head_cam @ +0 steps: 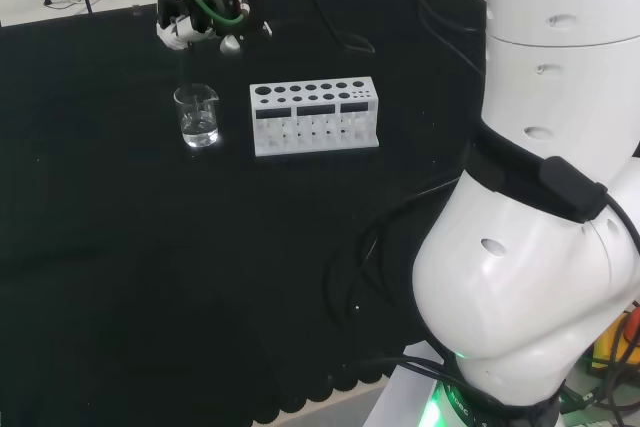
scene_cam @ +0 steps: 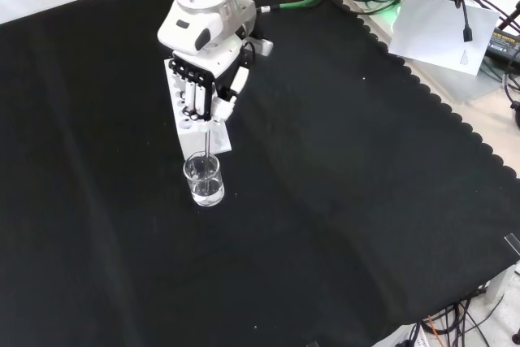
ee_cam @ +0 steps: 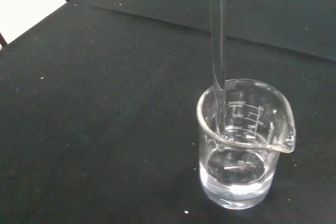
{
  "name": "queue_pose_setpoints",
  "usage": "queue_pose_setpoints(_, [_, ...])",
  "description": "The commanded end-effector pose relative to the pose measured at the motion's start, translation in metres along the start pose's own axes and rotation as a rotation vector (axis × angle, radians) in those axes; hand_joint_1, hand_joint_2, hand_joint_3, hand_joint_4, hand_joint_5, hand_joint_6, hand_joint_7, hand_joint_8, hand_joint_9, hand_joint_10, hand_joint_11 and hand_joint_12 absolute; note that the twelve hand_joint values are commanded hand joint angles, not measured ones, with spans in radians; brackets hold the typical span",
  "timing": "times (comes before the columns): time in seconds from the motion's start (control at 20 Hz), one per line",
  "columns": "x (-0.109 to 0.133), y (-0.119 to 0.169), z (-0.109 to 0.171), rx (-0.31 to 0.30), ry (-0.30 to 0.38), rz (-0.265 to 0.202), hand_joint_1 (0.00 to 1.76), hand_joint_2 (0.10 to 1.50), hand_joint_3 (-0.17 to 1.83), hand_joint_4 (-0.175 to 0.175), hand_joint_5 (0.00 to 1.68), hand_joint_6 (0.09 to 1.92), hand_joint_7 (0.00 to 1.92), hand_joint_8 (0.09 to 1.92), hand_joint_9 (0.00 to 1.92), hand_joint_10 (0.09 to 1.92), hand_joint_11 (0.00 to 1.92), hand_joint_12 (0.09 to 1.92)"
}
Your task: Stir in the beaker to the left of the white test tube rack with the glass rod.
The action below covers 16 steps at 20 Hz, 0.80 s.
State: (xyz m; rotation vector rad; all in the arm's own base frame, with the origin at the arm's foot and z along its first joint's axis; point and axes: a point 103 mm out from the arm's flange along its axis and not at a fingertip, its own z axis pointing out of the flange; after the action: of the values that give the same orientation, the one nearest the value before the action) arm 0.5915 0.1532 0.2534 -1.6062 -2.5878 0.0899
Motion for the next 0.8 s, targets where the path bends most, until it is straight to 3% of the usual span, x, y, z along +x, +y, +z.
queue_pose_setpoints(0.05, [-0.019,-0.007,0.0,0.009,-0.003,0.027,1.3,1.13,-0.17,-0.175,1.33,0.1,1.07,1.19,1.64,0.94,1.65,0.74])
queue_pose_setpoints(0.3, [-0.023,-0.021,-0.005,0.003,-0.008,0.04,1.3,1.13,-0.17,-0.175,1.33,0.09,1.07,1.19,1.64,0.94,1.65,0.74])
queue_pose_setpoints(0.8, [-0.003,-0.029,-0.012,-0.006,-0.018,0.015,1.3,1.13,-0.17,-0.175,1.33,0.09,1.08,1.19,1.64,0.94,1.65,0.74])
